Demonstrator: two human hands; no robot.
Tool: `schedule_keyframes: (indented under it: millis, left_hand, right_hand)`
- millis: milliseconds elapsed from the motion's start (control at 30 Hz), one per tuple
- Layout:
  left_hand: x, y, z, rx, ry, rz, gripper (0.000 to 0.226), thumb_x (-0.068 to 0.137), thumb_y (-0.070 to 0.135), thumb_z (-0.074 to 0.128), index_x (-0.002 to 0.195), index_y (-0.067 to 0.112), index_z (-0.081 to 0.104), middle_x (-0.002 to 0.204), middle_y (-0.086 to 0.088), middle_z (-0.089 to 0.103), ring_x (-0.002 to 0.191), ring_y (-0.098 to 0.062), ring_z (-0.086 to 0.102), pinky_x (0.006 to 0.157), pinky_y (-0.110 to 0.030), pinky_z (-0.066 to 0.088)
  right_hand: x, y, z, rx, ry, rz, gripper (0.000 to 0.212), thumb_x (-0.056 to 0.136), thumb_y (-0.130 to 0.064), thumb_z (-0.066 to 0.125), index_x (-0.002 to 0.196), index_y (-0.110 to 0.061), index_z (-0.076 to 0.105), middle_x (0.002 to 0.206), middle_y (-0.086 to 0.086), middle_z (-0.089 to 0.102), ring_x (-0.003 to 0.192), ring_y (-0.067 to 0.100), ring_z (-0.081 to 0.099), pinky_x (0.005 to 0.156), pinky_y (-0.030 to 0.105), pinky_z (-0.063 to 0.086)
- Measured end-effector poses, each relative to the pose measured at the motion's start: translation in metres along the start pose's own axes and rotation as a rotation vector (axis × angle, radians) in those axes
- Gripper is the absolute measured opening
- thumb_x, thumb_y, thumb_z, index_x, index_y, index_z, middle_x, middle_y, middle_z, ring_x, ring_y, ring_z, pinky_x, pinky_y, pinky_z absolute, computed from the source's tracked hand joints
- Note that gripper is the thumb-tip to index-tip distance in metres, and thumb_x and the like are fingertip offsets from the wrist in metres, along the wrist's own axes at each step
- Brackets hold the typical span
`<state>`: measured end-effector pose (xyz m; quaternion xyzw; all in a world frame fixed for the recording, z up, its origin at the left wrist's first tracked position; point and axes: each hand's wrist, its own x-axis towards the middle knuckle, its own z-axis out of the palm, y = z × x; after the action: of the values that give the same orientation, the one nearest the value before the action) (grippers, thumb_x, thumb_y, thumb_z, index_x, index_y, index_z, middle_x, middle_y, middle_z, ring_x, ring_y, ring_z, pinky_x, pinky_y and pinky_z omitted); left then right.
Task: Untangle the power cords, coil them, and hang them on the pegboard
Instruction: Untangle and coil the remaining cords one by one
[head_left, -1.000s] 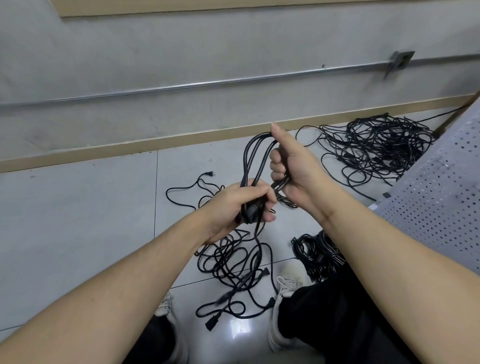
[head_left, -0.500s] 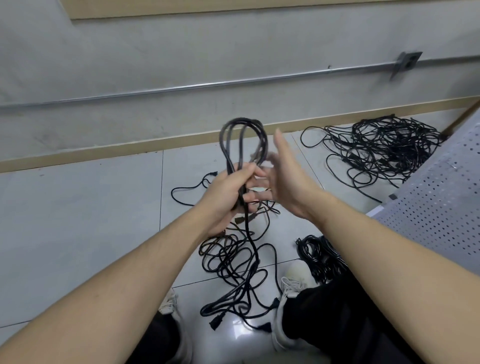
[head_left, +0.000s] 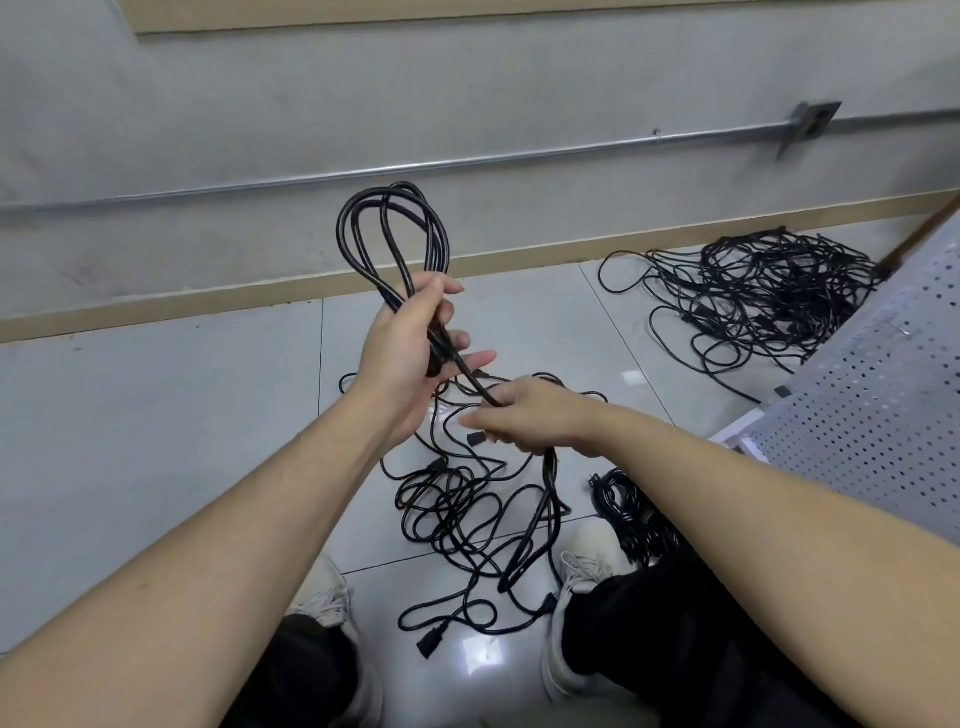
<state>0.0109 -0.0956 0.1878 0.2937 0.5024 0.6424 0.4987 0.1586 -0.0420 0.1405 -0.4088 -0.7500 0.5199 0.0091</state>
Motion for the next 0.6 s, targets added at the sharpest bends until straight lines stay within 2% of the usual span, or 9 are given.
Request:
schedule_keyframes:
  millis: [100, 167, 233, 333, 367, 433, 467, 533, 600]
  left_hand:
    - [0.002, 0.0, -0.001, 0.13, 0.126, 0.062, 0.023, 0.106, 0.023, 0.049, 0.088, 0.021, 0.063, 0.075, 0.003, 0.041, 0.055, -0.013, 0.042, 0.063, -0.039, 0.056]
    - [0.003, -0.002, -0.001, 0.227, 0.175, 0.105, 0.023, 0.104, 0.023, 0.05, 0.086, 0.023, 0.064, 0.062, 0.01, 0.044, 0.049, -0.011, 0.043, 0.064, -0.037, 0.049]
    - [0.003, -0.003, -0.001, 0.291, 0.193, 0.138, 0.022, 0.103, 0.024, 0.05, 0.086, 0.023, 0.064, 0.051, 0.016, 0.042, 0.045, -0.009, 0.044, 0.065, -0.037, 0.046]
    - [0.005, -0.002, -0.005, 0.358, 0.276, 0.16, 0.022, 0.102, 0.027, 0.052, 0.084, 0.025, 0.063, 0.051, 0.013, 0.04, 0.046, -0.007, 0.041, 0.06, -0.031, 0.043]
    - [0.007, 0.0, -0.008, 0.355, 0.314, 0.15, 0.022, 0.102, 0.028, 0.052, 0.083, 0.026, 0.063, 0.05, 0.013, 0.04, 0.045, -0.007, 0.041, 0.06, -0.03, 0.043]
    - [0.013, 0.003, -0.016, 0.326, 0.376, 0.124, 0.021, 0.1, 0.03, 0.052, 0.082, 0.028, 0.063, 0.048, 0.013, 0.04, 0.043, -0.007, 0.042, 0.064, -0.031, 0.045]
    - [0.014, 0.003, -0.018, 0.313, 0.394, 0.114, 0.022, 0.1, 0.03, 0.052, 0.081, 0.029, 0.063, 0.049, 0.012, 0.04, 0.044, -0.007, 0.043, 0.065, -0.032, 0.045]
    - [0.014, 0.0, -0.019, 0.351, 0.388, 0.128, 0.023, 0.099, 0.03, 0.052, 0.08, 0.031, 0.063, 0.052, 0.01, 0.041, 0.049, -0.01, 0.045, 0.066, -0.031, 0.044]
    - [0.012, -0.005, -0.018, 0.529, 0.322, 0.204, 0.021, 0.1, 0.031, 0.052, 0.082, 0.033, 0.064, 0.055, 0.015, 0.047, 0.055, -0.009, 0.048, 0.062, -0.027, 0.04]
  right_hand:
    - [0.003, -0.001, -0.012, 0.035, 0.113, 0.081, 0.045, 0.082, -0.053, 0.078, 0.065, -0.02, 0.053, 0.05, -0.014, 0.053, 0.041, 0.006, 0.045, 0.046, 0.017, 0.036]
    - [0.002, -0.002, -0.016, -0.058, 0.08, 0.12, 0.048, 0.077, -0.058, 0.078, 0.064, -0.018, 0.056, 0.055, -0.005, 0.057, 0.048, 0.013, 0.049, 0.054, 0.021, 0.04]
    - [0.0, -0.002, -0.015, -0.06, 0.007, 0.153, 0.046, 0.081, -0.053, 0.077, 0.064, -0.016, 0.056, 0.057, 0.001, 0.06, 0.051, 0.016, 0.053, 0.057, 0.023, 0.045]
    - [-0.001, 0.0, -0.014, 0.199, -0.047, 0.148, 0.033, 0.088, -0.042, 0.076, 0.074, -0.014, 0.064, 0.066, 0.005, 0.069, 0.063, 0.013, 0.065, 0.069, 0.026, 0.058]
    - [0.0, 0.001, -0.015, 0.29, -0.037, 0.13, 0.029, 0.091, -0.039, 0.073, 0.082, -0.013, 0.067, 0.066, 0.003, 0.068, 0.065, 0.013, 0.065, 0.07, 0.026, 0.058]
    - [0.0, 0.002, -0.019, 0.404, -0.021, 0.093, 0.021, 0.098, -0.033, 0.066, 0.095, -0.012, 0.071, 0.064, -0.002, 0.058, 0.065, 0.012, 0.06, 0.063, 0.022, 0.052]
    - [0.0, 0.002, -0.021, 0.387, -0.005, 0.082, 0.019, 0.098, -0.03, 0.065, 0.096, -0.013, 0.072, 0.065, -0.003, 0.054, 0.064, 0.011, 0.057, 0.061, 0.02, 0.049]
    - [0.0, 0.002, -0.017, 0.189, 0.068, 0.07, 0.021, 0.097, -0.035, 0.066, 0.089, -0.019, 0.075, 0.071, -0.003, 0.054, 0.067, 0.011, 0.052, 0.063, 0.02, 0.044]
    - [0.004, 0.002, -0.009, -0.034, 0.167, 0.022, 0.025, 0.095, -0.043, 0.065, 0.084, -0.023, 0.075, 0.074, -0.001, 0.059, 0.069, 0.014, 0.051, 0.066, 0.026, 0.042]
